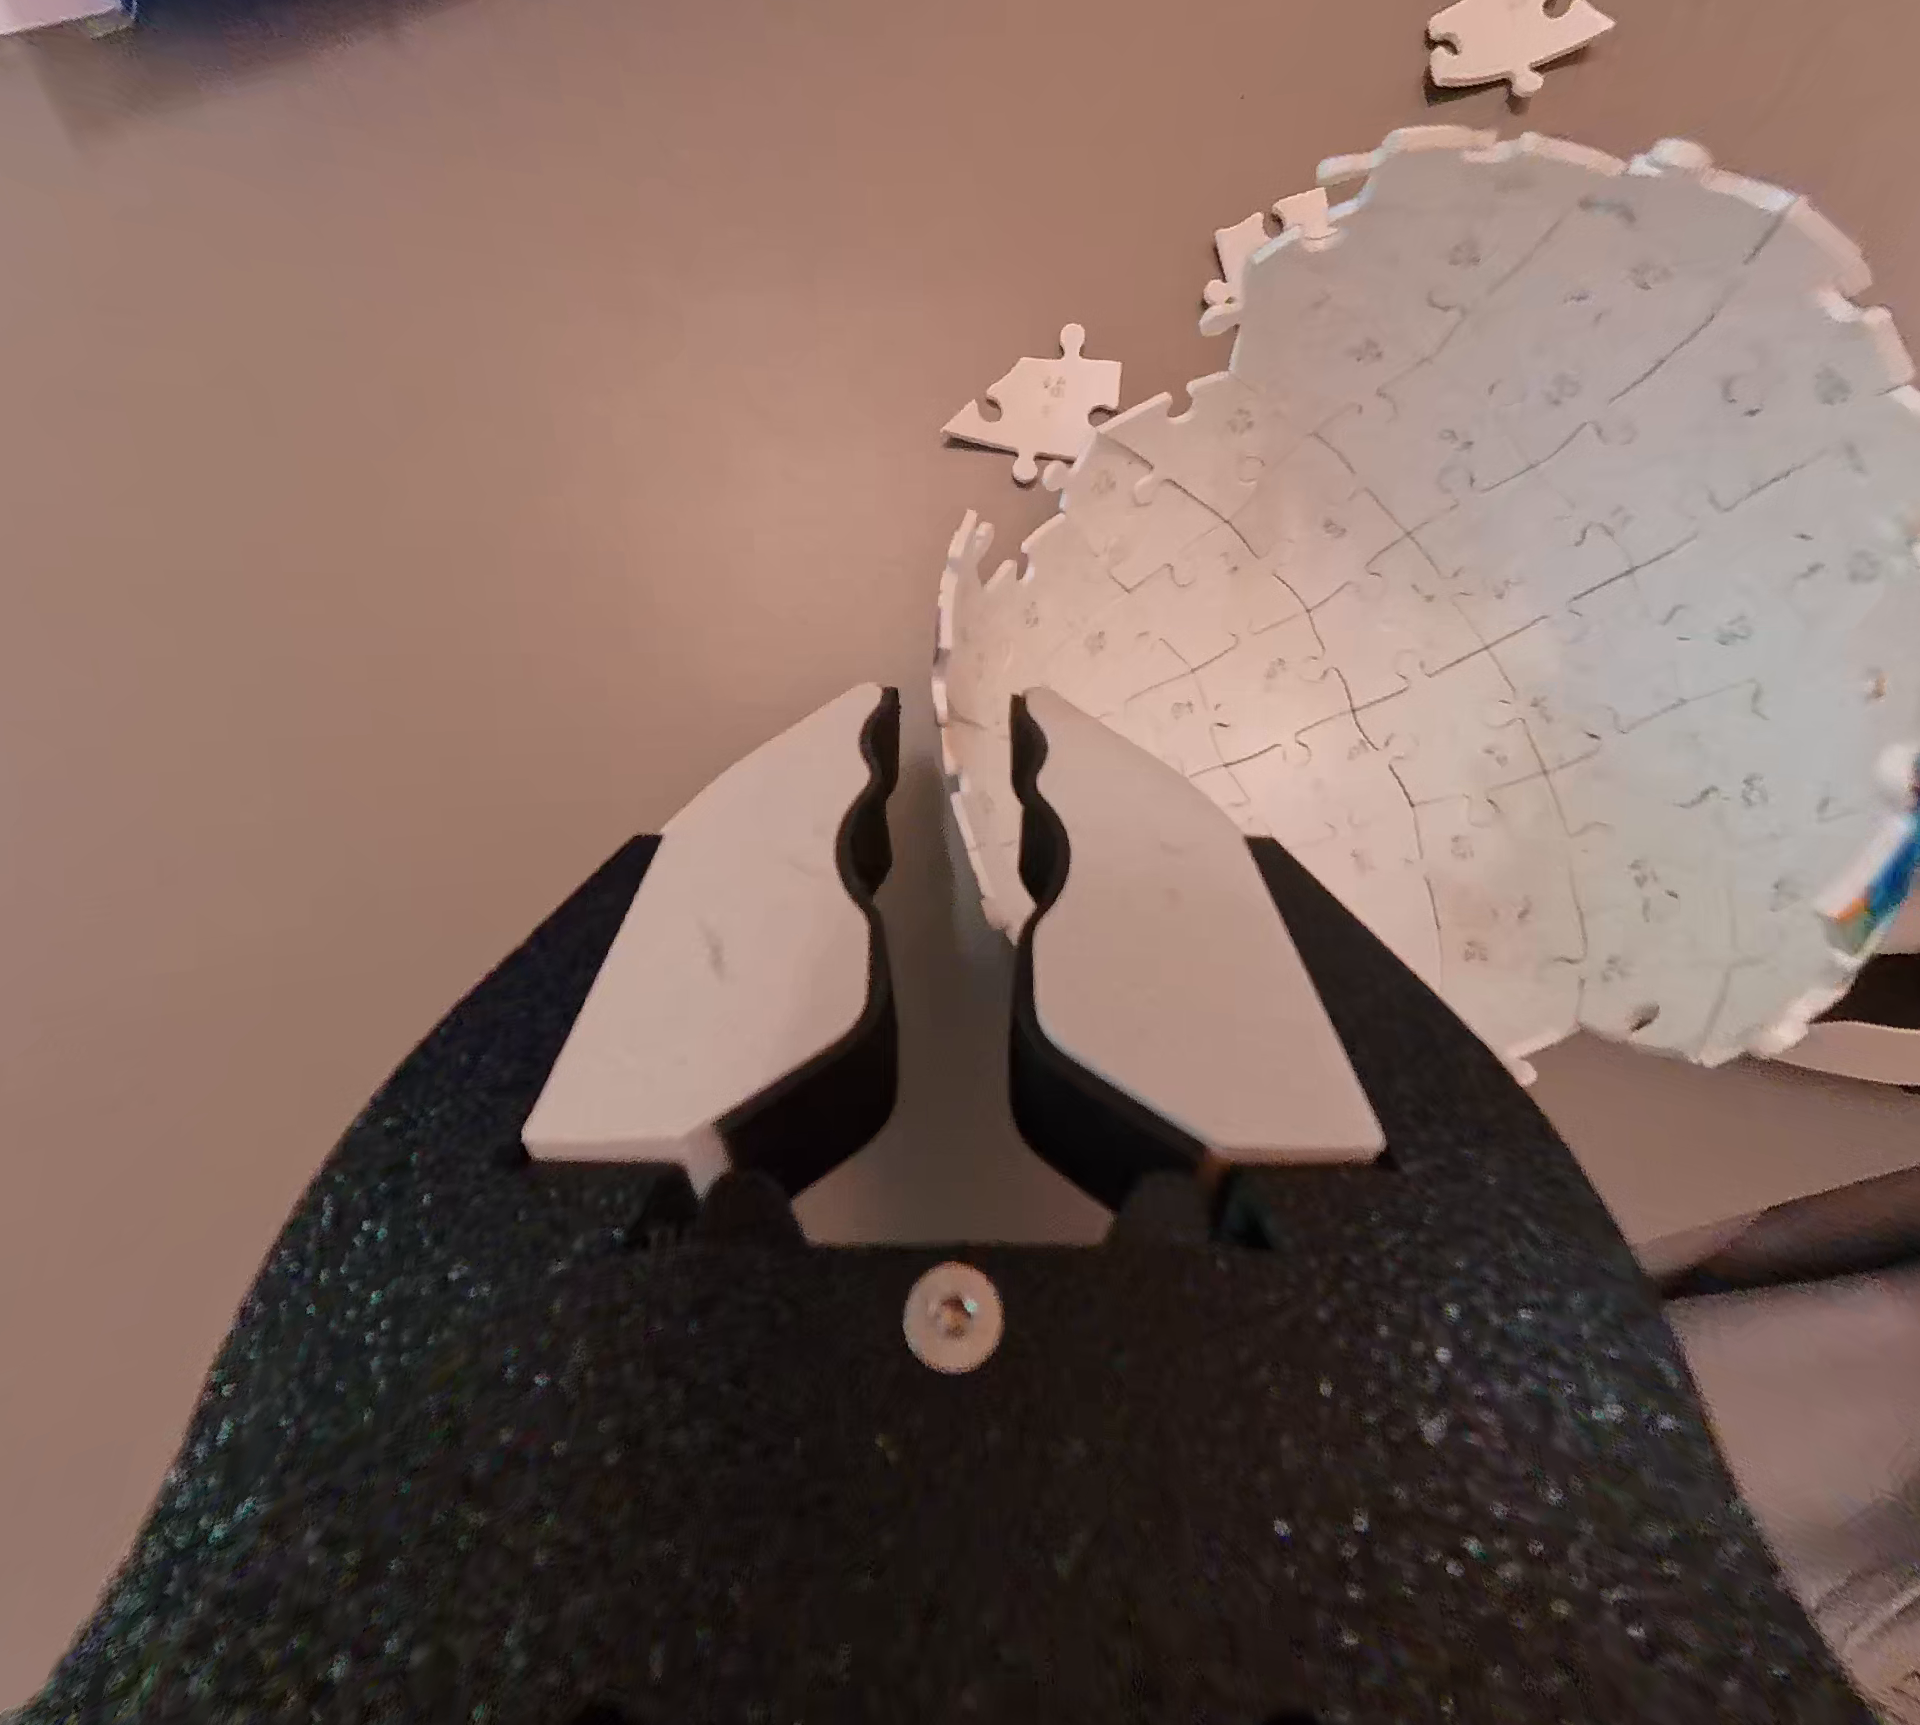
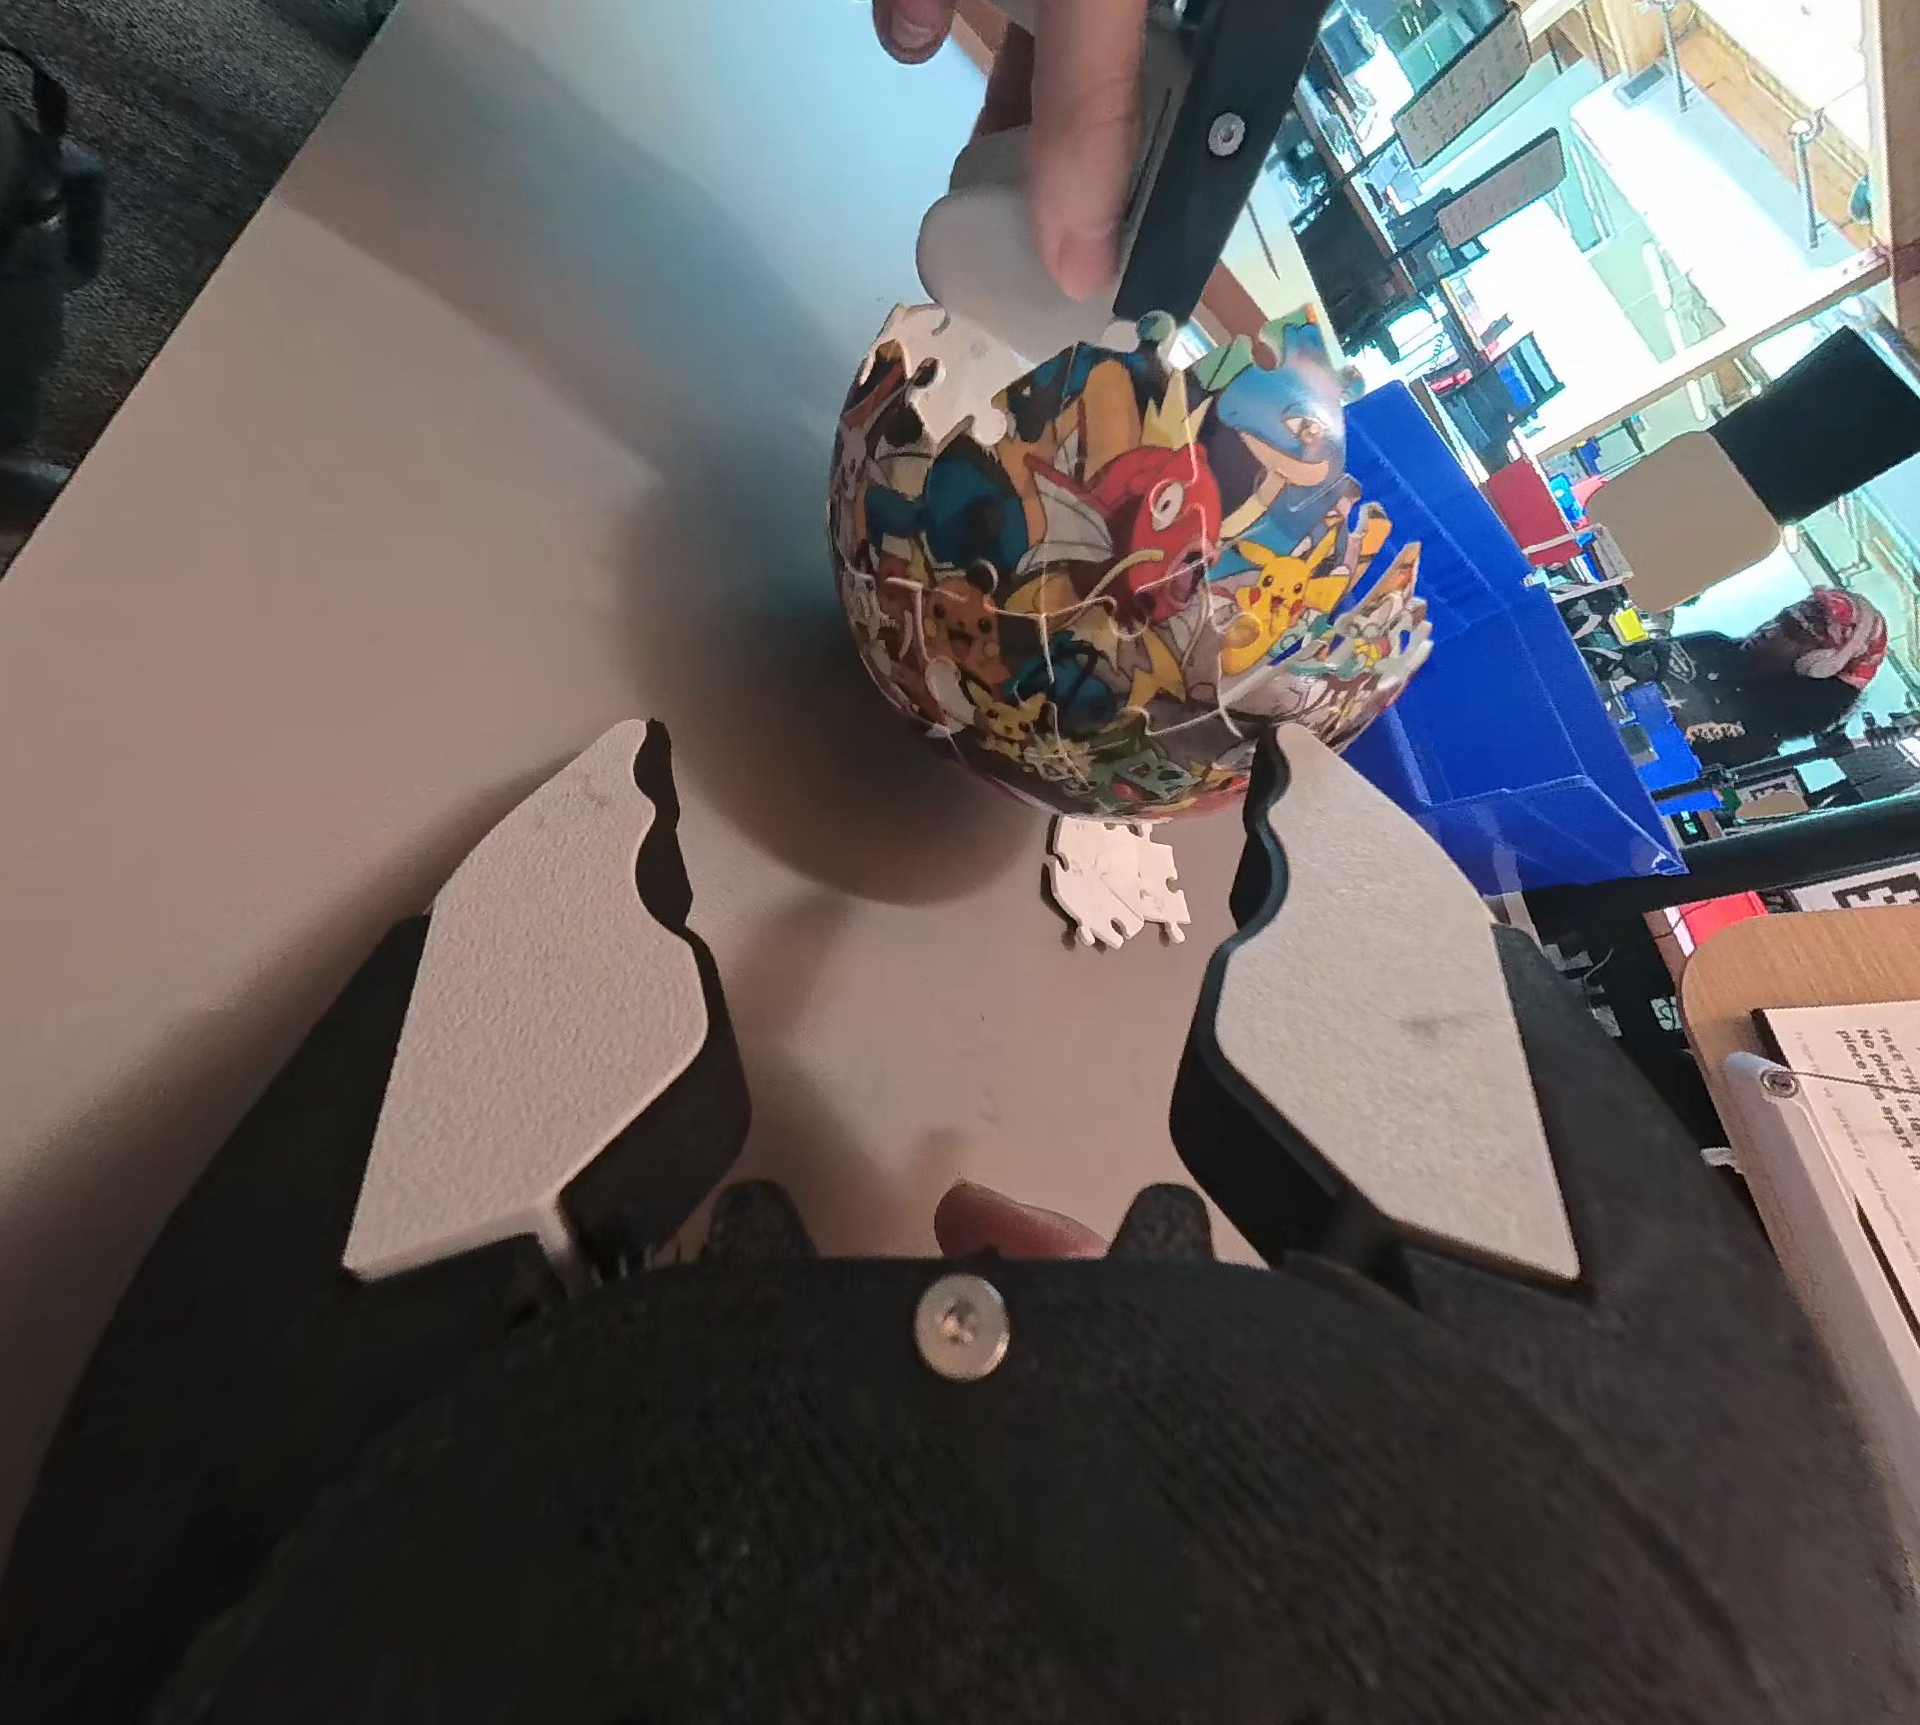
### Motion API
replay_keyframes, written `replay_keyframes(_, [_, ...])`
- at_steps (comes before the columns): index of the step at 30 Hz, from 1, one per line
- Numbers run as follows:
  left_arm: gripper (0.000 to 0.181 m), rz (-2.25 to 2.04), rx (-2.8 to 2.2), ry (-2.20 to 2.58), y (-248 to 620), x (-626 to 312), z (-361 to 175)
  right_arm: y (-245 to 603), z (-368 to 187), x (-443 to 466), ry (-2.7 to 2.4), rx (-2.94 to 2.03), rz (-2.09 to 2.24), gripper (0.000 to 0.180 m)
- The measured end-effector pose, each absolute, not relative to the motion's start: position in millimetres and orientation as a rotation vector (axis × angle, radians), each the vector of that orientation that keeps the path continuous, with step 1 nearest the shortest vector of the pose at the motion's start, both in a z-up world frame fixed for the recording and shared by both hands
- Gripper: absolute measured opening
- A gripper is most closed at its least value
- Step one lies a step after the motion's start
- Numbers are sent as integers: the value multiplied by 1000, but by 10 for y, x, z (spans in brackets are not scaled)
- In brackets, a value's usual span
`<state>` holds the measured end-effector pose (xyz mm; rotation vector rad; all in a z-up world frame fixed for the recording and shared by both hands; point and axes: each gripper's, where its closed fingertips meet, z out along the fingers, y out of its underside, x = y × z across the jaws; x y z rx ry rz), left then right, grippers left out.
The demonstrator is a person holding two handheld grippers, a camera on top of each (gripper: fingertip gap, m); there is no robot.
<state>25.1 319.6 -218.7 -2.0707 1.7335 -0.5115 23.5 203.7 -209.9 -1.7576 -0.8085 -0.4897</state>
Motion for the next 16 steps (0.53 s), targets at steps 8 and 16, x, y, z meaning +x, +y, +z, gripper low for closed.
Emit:
replay_keyframes(8, [24,-439,-2047,1775,3184,247,-2208,2003,-2107,213,-829,-1747,-487,98])
replay_keyframes(16, [20,-397,-2006,1766,3192,242,-2207,1811,-2167,258,-957,-1779,-415,101])
